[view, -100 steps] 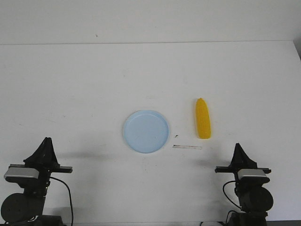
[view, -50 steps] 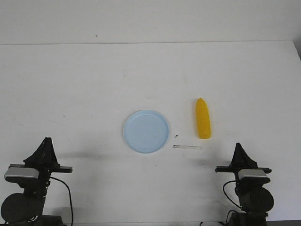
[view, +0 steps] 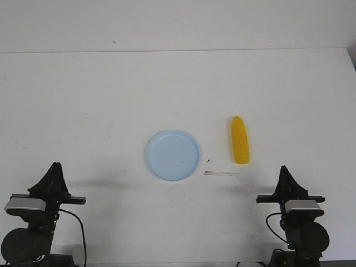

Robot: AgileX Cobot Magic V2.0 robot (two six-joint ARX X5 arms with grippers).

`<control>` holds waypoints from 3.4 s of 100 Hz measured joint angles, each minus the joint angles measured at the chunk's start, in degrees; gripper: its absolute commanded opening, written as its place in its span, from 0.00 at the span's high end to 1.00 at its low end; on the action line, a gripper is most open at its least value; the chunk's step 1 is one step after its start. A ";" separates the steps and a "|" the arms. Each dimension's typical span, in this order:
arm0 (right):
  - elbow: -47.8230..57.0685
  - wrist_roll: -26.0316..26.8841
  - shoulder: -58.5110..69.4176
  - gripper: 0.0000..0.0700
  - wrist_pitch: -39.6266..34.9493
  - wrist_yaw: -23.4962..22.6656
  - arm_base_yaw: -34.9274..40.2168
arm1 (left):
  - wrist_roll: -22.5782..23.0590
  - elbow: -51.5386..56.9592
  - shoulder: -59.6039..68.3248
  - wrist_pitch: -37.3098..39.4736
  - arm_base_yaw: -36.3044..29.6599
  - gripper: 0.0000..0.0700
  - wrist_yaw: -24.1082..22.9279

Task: Place corn on plate with both arms
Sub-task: 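Reach the right gripper forward over the yellow corn cob, then lower the right gripper and close it around the yellow corn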

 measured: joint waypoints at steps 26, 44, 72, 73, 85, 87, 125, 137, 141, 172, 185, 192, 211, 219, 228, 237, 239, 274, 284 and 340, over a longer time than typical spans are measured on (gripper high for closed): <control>10.16 -4.85 11.93 0.99 -0.07 0.15 4.20 | 0.00 0.00 0.00 0.00 0.00 1.00 0.00; 16.22 -5.99 24.00 0.99 -0.11 3.08 7.37 | 0.00 0.00 0.00 0.00 0.00 1.00 0.00; 28.55 -3.61 44.96 0.99 -7.34 4.44 10.08 | 0.00 0.00 0.00 0.00 0.00 1.00 0.00; 29.09 -3.43 45.66 0.99 -7.91 4.42 10.19 | 0.00 0.00 0.00 0.00 0.00 1.00 0.00; 36.37 -1.29 54.01 0.99 -14.29 4.68 11.72 | 0.00 0.00 0.00 0.00 0.00 1.00 0.00; 37.64 -0.96 55.39 0.99 -15.52 4.66 11.93 | 0.00 0.00 0.00 0.00 0.00 1.00 0.00; 59.08 8.76 74.40 0.99 -37.59 4.50 15.15 | 0.00 0.00 0.00 0.00 0.00 1.00 0.00; 62.25 9.49 78.42 0.96 -42.34 4.39 15.15 | 0.00 0.00 0.00 0.00 0.00 1.00 0.00; 62.95 9.88 79.89 0.90 -43.08 4.46 15.15 | 0.00 0.00 0.00 0.00 0.00 1.00 0.00; 65.59 12.20 85.35 0.24 -43.60 5.92 14.99 | 0.00 0.00 0.00 0.00 0.00 1.00 0.00; 65.61 12.20 86.64 0.08 -43.47 7.28 14.93 | 0.00 0.00 0.00 0.00 0.00 1.00 0.00; 65.61 12.02 87.08 0.08 -42.73 7.58 14.93 | 0.00 0.00 0.00 0.00 0.00 1.00 0.00; 65.61 11.98 88.19 0.08 -42.01 7.63 14.64 | 0.02 0.00 0.00 0.00 0.00 1.00 0.00; 65.61 12.00 89.61 0.08 -41.86 7.61 14.23 | 0.00 0.00 0.00 0.00 0.00 1.00 -0.02; 65.61 12.00 91.36 0.08 -41.70 7.61 13.73 | 0.00 0.00 0.00 0.00 0.00 1.00 0.00; 65.61 12.00 92.70 0.10 -41.20 7.58 13.07 | 0.00 0.00 0.00 0.00 0.00 1.00 0.00; 65.61 12.00 92.85 0.11 -41.11 7.61 13.00 | 0.00 0.00 0.00 0.00 0.00 1.00 0.00; 65.61 12.00 95.23 0.14 -41.03 4.22 12.52 | 0.00 0.00 0.00 0.00 0.00 1.00 0.00; 65.61 12.00 95.69 0.27 -41.05 4.20 12.52 | 0.00 0.00 0.00 0.00 0.00 1.00 0.00; 65.61 11.98 95.69 0.51 -40.61 4.35 12.37 | 0.00 0.00 0.00 0.00 0.00 1.00 0.00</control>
